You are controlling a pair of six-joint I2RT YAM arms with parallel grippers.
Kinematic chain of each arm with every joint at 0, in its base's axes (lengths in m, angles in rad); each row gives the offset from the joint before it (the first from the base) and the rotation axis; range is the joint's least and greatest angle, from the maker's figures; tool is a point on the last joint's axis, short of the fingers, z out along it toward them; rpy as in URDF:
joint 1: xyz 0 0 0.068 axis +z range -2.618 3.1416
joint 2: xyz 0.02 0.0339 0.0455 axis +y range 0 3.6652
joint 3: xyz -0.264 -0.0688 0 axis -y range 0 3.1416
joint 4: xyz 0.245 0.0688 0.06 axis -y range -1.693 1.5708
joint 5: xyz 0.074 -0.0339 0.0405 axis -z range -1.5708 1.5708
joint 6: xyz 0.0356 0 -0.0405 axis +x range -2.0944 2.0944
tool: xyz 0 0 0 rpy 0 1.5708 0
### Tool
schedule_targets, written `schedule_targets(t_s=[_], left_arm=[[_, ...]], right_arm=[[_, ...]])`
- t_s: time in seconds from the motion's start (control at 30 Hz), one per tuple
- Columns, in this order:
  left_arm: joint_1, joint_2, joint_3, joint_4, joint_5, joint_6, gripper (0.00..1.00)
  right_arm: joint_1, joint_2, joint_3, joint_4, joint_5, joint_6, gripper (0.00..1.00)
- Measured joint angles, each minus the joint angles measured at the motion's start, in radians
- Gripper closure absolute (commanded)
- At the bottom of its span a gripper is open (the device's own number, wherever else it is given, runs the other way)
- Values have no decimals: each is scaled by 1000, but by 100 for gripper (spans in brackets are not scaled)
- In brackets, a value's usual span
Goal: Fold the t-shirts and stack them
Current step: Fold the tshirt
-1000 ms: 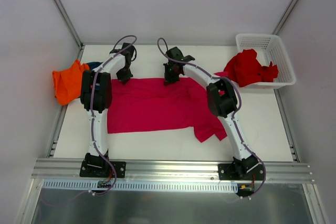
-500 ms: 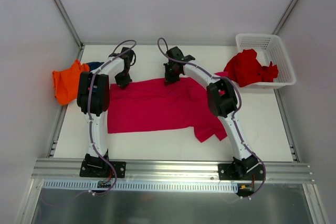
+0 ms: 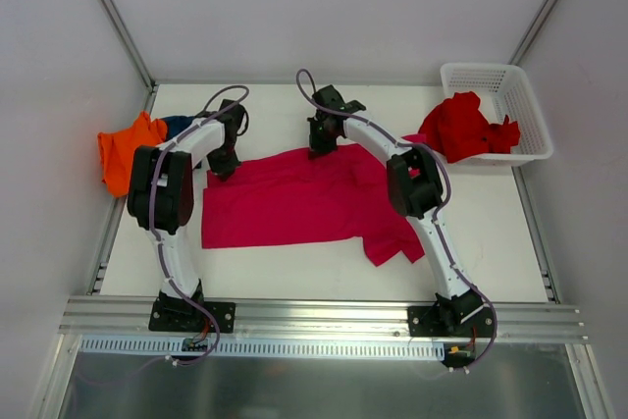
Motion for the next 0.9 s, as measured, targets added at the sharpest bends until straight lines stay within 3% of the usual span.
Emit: schedule_targets(t_s=[0.27, 0.5, 0.77, 0.9], left_arm=[[-6, -148, -61, -2, -1, -1, 100], [-24, -177, -111, -9, -28, -10, 100], [-21, -39, 30, -5, -31, -9, 100], [-10, 56, 103, -5, -29, -3, 100]], right_arm=[[-11, 3, 5, -8, 0, 0, 100], [-11, 4, 7, -10, 0, 0, 100], [-12, 2, 0, -4, 0, -1, 100], [-13, -55, -107, 64, 2, -3, 100]])
